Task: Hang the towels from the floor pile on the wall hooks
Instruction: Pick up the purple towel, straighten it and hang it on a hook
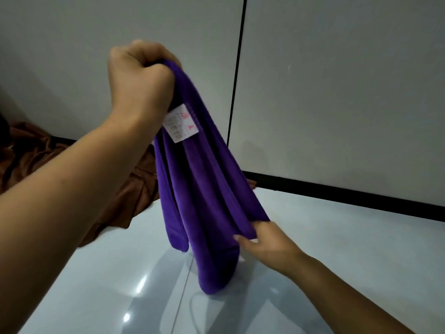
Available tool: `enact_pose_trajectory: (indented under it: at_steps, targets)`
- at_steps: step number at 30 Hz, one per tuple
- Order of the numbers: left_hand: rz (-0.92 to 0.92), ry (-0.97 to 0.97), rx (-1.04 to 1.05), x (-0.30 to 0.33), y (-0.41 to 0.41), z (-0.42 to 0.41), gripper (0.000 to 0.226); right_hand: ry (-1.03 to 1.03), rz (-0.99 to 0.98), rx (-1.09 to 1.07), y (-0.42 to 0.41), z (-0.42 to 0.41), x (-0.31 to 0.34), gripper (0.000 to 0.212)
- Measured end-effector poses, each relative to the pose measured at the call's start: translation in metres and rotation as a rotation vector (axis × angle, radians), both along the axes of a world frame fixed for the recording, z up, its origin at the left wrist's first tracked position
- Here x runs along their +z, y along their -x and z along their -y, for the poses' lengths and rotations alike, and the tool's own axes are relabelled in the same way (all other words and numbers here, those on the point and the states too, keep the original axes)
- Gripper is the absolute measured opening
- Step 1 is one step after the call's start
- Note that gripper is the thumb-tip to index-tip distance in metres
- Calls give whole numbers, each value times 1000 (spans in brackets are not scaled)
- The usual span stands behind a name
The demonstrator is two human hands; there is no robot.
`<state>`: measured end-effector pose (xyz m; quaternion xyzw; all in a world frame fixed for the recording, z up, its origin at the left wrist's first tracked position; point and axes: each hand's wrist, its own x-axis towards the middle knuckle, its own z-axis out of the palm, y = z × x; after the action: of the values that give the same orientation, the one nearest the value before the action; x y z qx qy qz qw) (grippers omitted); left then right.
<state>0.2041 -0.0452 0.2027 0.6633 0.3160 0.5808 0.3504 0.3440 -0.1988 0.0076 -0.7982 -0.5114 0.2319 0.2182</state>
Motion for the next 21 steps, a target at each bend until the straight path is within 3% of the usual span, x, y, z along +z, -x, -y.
enact_pose_trajectory:
  at_steps: [9,16,21]
  targets:
    - [-219,257,144,-69,30,-42,40,-122,328,-53,-69,41,73,39]
    - [-170,127,151,-59,25,-39,36,-291,676,-147,-82,43,134,35]
    - [-97,88,150,-51,27,-40,39,-610,985,-174,-81,53,156,41]
